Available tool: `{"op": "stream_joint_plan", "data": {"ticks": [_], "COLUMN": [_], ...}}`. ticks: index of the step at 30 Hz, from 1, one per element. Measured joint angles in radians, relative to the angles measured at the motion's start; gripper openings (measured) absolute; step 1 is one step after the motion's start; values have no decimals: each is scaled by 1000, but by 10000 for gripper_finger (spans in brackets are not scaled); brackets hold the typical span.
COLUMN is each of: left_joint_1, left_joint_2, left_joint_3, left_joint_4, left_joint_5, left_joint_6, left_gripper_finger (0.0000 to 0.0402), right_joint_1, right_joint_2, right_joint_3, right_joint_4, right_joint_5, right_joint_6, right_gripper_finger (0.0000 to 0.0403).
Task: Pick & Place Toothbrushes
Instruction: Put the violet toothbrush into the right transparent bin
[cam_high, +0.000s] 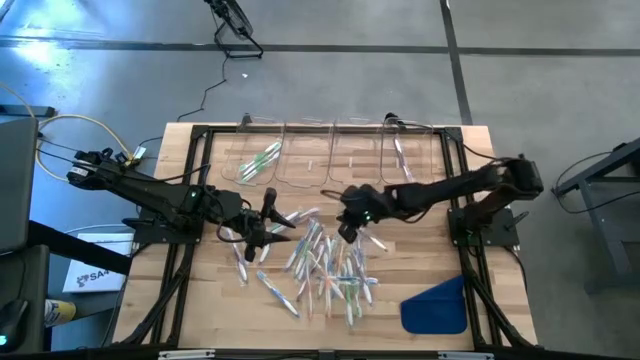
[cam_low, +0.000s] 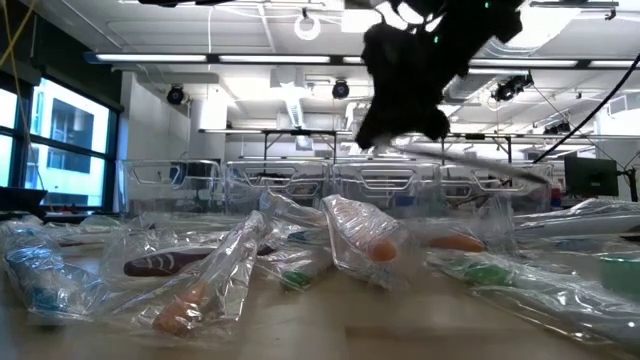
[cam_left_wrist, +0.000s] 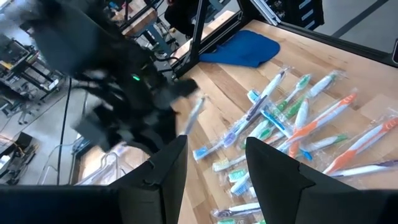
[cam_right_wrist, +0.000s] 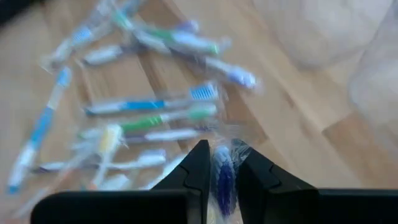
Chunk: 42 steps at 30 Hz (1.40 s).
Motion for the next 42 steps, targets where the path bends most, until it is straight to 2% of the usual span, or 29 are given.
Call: {"op": "stream_joint_plan", "data": {"ticks": [9, 21, 28, 33, 42], "left_joint_1": [0, 0, 0, 0, 0], "left_joint_2": [0, 0, 0, 0, 0], "left_joint_3": [0, 0, 0, 0, 0], "left_joint_4": [0, 0, 0, 0, 0], "left_joint_5": [-1, -2, -5, -5, -5], "left_joint_6": [0, 0, 0, 0, 0], "left_gripper_finger": [159, 159, 159, 159, 159], "right_joint_1": [-27, -27, -27, -44, -186], "right_joint_2": [-238, -485, -512, -514, -510], "right_joint_3": [0, 0, 0, 0, 0], "right_joint_4": [-6, -64, -118, -118, -90], "right_joint_5": [5, 164, 233, 236, 231], "right_joint_6": [-76, -157, -178, -181, -202], "right_gripper_finger": [41, 41, 41, 41, 41]}}
